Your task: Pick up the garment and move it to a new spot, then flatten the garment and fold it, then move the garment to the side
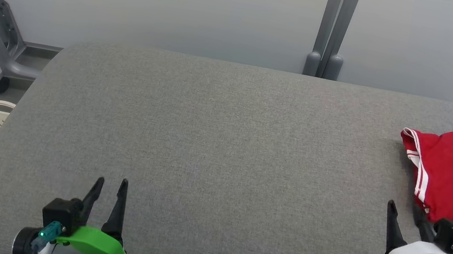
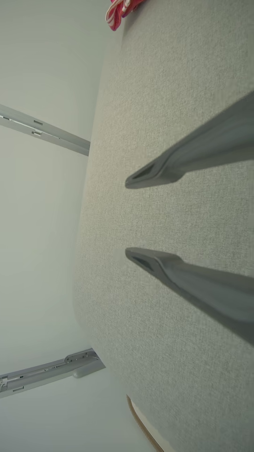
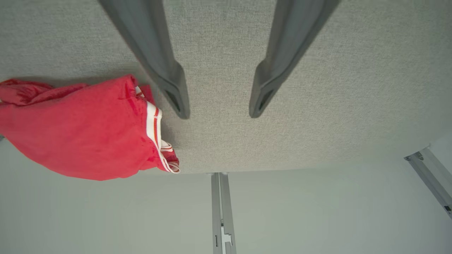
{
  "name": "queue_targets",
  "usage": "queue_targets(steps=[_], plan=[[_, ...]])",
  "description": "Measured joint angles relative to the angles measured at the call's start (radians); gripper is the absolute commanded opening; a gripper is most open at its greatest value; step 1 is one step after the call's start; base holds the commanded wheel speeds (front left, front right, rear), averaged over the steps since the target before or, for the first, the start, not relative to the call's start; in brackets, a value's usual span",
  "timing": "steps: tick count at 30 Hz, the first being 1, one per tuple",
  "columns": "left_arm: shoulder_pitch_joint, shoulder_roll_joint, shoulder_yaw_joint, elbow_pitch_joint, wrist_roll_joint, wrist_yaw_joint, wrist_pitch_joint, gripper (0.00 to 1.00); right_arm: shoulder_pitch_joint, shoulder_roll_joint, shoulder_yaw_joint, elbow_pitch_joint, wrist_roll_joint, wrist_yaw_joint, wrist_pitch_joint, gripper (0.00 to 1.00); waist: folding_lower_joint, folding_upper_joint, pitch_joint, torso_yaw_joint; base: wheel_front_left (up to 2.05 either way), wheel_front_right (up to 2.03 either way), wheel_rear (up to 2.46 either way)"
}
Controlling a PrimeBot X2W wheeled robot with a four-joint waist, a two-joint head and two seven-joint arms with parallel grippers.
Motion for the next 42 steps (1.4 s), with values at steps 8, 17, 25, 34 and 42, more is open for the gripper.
queue_targets(steps=[8, 17, 25, 34, 42], plan=[[0.039, -0.013, 0.005, 0.044, -0.049, -0.001, 0.025, 0.00, 0.037, 0.018, -0.012, 0.048, 0.059, 0.000, 0.017, 0.00, 0.0000, 0.0000, 0.002, -0.004, 0.00, 0.00, 0.00], [0.038, -0.018, 0.027, 0.024, -0.203, -0.010, 0.066, 0.00, 0.054, 0.017, -0.015, 0.011, 0.245, 0.000, 0.021, 0.00, 0.0000, 0.0000, 0.007, -0.014, 0.00, 0.00, 0.00], [0.034, -0.023, 0.042, 0.012, -0.323, -0.019, 0.098, 0.00, 0.074, 0.016, -0.015, -0.023, 0.391, 0.000, 0.026, 0.00, 0.0000, 0.0000, 0.012, -0.023, 0.00, 0.00, 0.00], [0.024, -0.033, 0.063, -0.007, -0.446, -0.028, 0.135, 0.00, 0.094, 0.013, -0.019, -0.053, 0.540, 0.000, 0.031, 0.00, 0.0000, 0.0000, 0.017, -0.033, 0.00, 0.00, 0.00], [0.012, -0.039, 0.075, -0.017, -0.542, -0.037, 0.161, 0.00, 0.110, 0.011, -0.023, -0.078, 0.661, 0.000, 0.039, 0.00, 0.0001, 0.0000, 0.022, -0.042, 0.00, 0.00, 0.00]])
